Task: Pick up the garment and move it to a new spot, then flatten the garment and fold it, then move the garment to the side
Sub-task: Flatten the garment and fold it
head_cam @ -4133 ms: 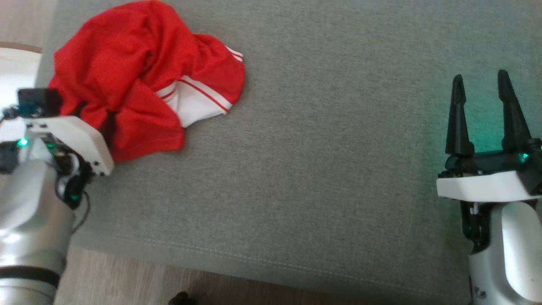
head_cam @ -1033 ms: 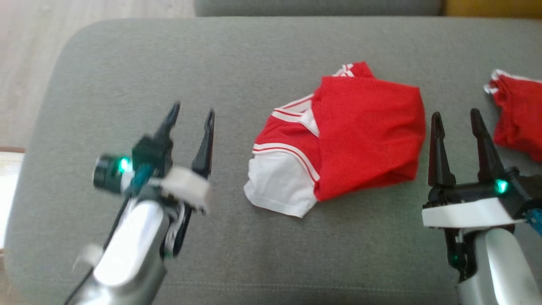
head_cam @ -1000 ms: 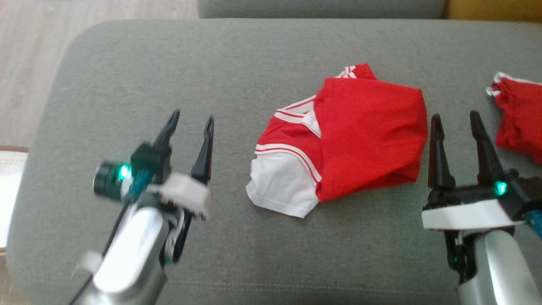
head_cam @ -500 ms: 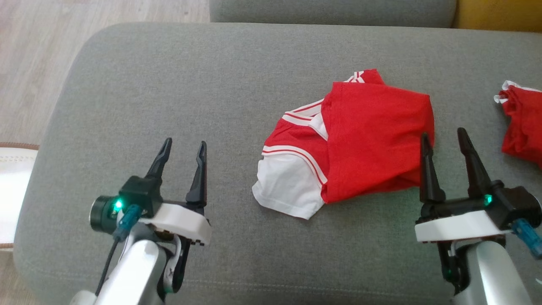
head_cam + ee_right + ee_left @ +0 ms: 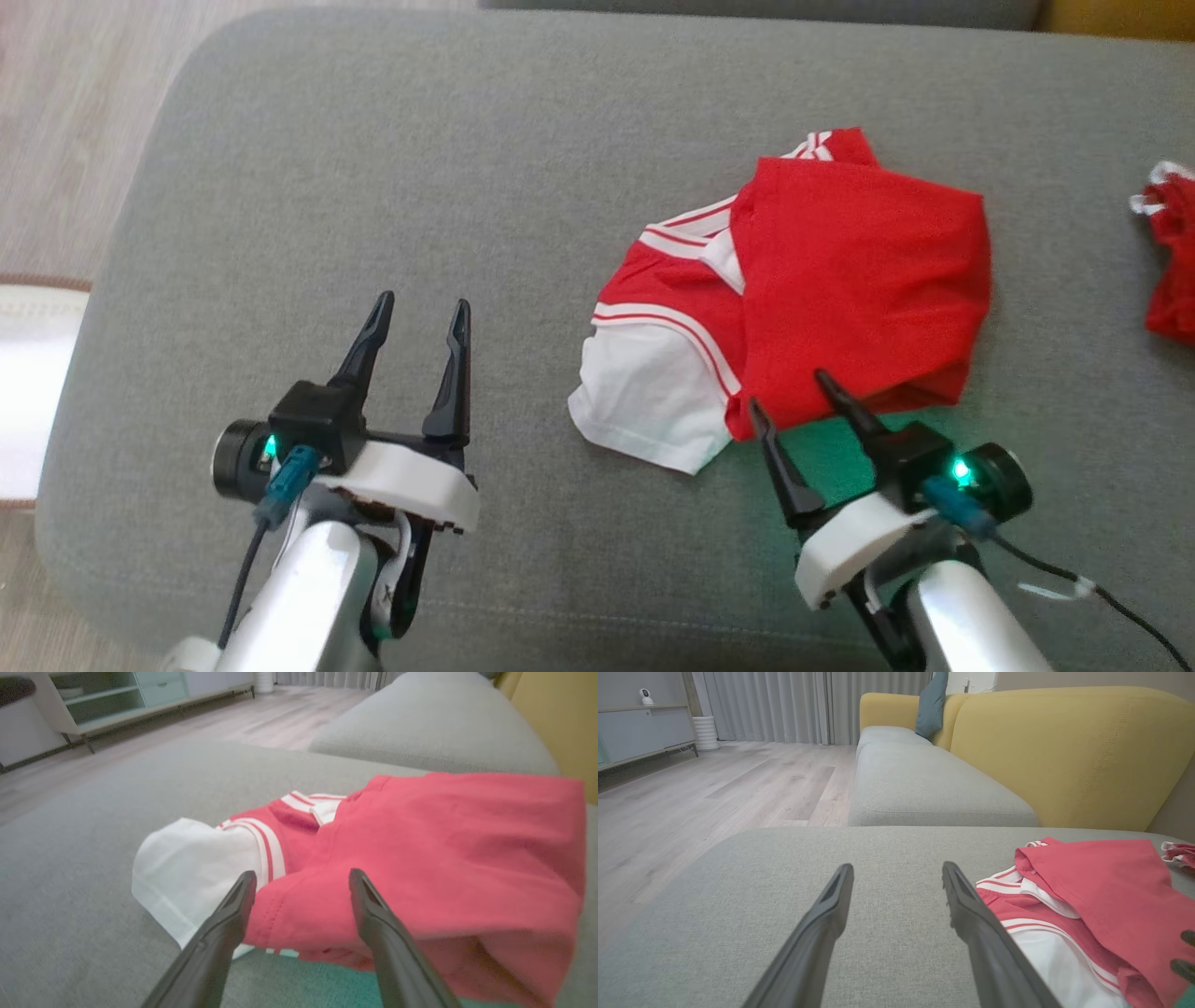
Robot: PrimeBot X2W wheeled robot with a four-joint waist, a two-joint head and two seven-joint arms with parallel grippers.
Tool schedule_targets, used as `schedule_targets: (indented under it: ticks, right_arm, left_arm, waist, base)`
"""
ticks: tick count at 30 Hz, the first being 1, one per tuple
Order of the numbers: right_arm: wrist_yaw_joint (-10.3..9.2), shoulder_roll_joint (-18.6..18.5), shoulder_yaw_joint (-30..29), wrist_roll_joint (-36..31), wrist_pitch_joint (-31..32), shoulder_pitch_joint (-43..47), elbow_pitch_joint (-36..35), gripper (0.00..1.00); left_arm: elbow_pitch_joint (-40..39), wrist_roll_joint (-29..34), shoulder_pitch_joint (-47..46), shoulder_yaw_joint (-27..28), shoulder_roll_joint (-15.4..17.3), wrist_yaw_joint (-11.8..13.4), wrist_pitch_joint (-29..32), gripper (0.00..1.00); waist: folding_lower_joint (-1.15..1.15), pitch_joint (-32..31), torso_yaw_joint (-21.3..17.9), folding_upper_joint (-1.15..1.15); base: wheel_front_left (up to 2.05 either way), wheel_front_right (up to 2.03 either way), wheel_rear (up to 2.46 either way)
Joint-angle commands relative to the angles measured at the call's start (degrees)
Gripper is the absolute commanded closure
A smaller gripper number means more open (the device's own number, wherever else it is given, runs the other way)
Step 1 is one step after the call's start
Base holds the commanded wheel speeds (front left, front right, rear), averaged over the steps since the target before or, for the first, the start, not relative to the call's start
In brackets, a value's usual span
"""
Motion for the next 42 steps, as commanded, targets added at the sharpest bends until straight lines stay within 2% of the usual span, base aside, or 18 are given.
schedule_targets:
  ticks: [1,7,13,14,15,20,25,33,38,42]
  right_arm:
    - [0.22,-0.1,2.2,-1.2,1.3,-2.6,-0.4,0.00]
    - [0.22,-0.1,3.0,-3.9,2.3,-4.6,2.5,0.00]
    - [0.22,-0.1,0.7,-5.9,2.1,-6.3,5.4,0.02]
    - [0.22,-0.1,0.2,-5.9,1.9,-6.4,5.7,0.65]
    - [0.22,-0.1,-0.2,-5.8,1.6,-6.6,5.8,1.00]
    - [0.22,-0.1,-2.8,-4.4,-0.8,-6.8,4.7,1.00]
    - [0.22,-0.1,-7.6,-1.4,-2.8,-6.0,0.6,1.00]
    - [0.22,-0.1,-21.2,2.3,-3.1,-4.5,-7.4,1.00]
    - [0.22,-0.1,-29.9,3.6,-1.6,-2.8,-6.9,1.00]
    - [0.22,-0.1,-36.5,4.3,-0.6,-2.0,-2.9,1.00]
  left_arm:
    - [-1.3,0.8,-1.4,2.8,0.0,-0.6,-0.7,0.00]
    - [-0.8,1.5,-1.9,3.6,-1.3,-1.6,-0.7,0.00]
    - [-0.4,2.5,-2.3,4.9,-2.1,-2.7,-0.7,0.00]
    - [-0.3,2.7,-2.3,5.1,-2.2,-2.8,-0.7,0.00]
    - [-0.2,2.8,-2.3,5.3,-2.2,-2.9,-0.7,0.00]
    - [0.3,3.6,-1.7,6.4,-2.4,-3.4,-0.7,0.00]
    - [0.4,4.3,-1.0,7.0,-2.7,-3.9,-0.7,0.00]
    - [0.3,5.3,-0.3,7.5,-2.9,-4.6,-0.7,0.00]
    - [0.2,5.8,-0.6,7.6,-3.2,-5.0,-0.7,0.00]
    - [0.5,6.0,-0.8,7.7,-3.4,-5.4,-0.7,0.00]
  waist:
    - [0.00,1.2,0.9,0.00]
    - [0.00,2.8,1.9,0.00]
    - [0.00,3.8,2.6,0.00]
    - [0.00,3.8,2.6,0.00]
    - [0.00,3.7,2.5,0.00]
    - [0.00,2.7,1.1,0.00]
    - [0.00,0.9,-1.5,0.00]
    - [0.00,-0.1,-6.5,0.00]
    - [0.00,0.4,-8.5,0.00]
    - [0.00,0.9,-9.5,0.00]
  base:
    - [0.00,0.00,0.00]
    - [0.00,0.00,0.00]
    - [0.00,0.00,0.00]
    - [0.00,0.00,0.00]
    - [0.00,0.00,0.00]
    - [0.00,0.00,0.00]
    - [0.00,0.00,0.00]
    - [0.00,0.00,0.00]
    - [0.00,0.00,0.00]
    - [0.00,0.00,0.00]
